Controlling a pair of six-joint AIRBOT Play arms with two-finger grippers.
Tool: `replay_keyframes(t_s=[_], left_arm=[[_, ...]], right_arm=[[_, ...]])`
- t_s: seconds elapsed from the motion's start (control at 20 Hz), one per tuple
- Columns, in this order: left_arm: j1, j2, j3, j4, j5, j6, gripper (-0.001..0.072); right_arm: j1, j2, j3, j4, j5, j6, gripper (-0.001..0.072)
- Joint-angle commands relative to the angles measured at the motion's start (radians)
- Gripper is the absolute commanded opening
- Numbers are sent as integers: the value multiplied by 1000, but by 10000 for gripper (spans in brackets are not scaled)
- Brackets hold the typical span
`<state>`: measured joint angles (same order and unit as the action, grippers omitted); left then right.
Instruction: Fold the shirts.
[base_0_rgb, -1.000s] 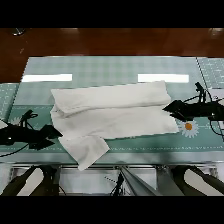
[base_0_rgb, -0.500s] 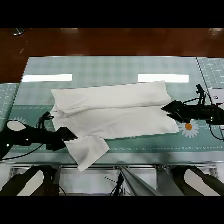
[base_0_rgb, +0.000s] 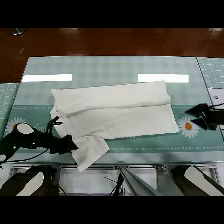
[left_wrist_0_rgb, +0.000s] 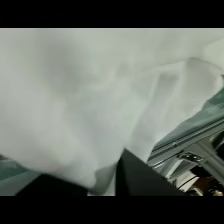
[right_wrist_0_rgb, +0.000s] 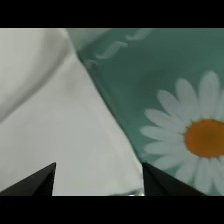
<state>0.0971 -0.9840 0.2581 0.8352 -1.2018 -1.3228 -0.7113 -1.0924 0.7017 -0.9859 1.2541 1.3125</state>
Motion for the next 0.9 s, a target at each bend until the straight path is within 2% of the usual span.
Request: replay_keyframes(t_s=[0.0,0.2,0.5,0.85], left_arm=[[-3,2,2,-41,-37,14,20],[-3,2,6,-43,-32,14,20],[-3,2,6,-44,-13,13,20],[-3,2,6,-77,2,15,20]], right_arm=[[-53,3,-65,-191,21,92,621],[-31,3,-111,-166,30,105,621],[134,-40,-111,-175,14,80,621],[254,-129,-111,-11,-125,37,621]])
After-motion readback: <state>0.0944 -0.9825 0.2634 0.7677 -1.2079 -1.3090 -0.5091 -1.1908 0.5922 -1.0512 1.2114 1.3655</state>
